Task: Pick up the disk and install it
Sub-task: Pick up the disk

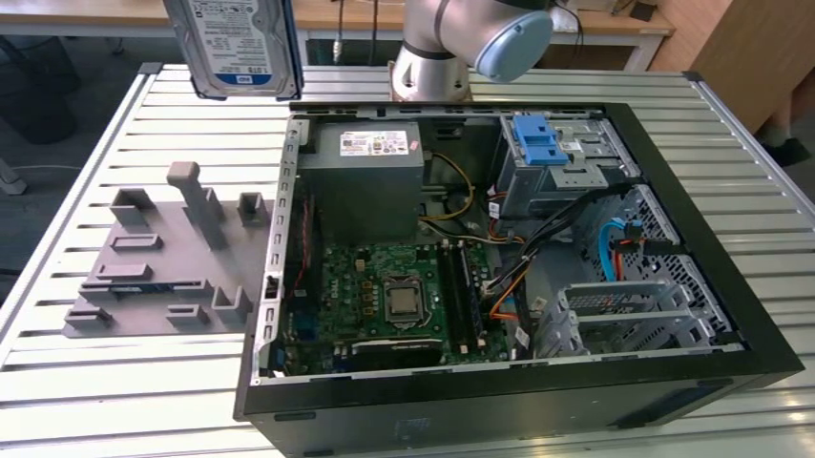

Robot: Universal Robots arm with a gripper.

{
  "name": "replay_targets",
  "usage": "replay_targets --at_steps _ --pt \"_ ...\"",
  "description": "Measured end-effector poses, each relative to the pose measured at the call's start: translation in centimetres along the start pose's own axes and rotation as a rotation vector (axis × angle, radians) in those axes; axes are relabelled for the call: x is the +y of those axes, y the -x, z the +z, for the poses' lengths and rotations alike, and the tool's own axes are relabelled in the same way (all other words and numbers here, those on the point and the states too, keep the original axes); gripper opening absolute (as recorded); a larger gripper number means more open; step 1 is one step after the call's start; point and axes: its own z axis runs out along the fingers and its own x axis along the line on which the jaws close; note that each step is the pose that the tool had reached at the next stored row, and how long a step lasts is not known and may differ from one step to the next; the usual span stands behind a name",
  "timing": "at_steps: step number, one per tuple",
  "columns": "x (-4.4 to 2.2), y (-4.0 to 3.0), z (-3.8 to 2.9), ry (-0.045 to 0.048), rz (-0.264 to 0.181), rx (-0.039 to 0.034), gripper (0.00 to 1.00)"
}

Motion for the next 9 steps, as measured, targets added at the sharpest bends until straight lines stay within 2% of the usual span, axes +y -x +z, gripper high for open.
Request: replay_targets --at_steps 9 --pt "-0.96 0.03 -0.01 -0.0001 0.000 0.0000 0.36"
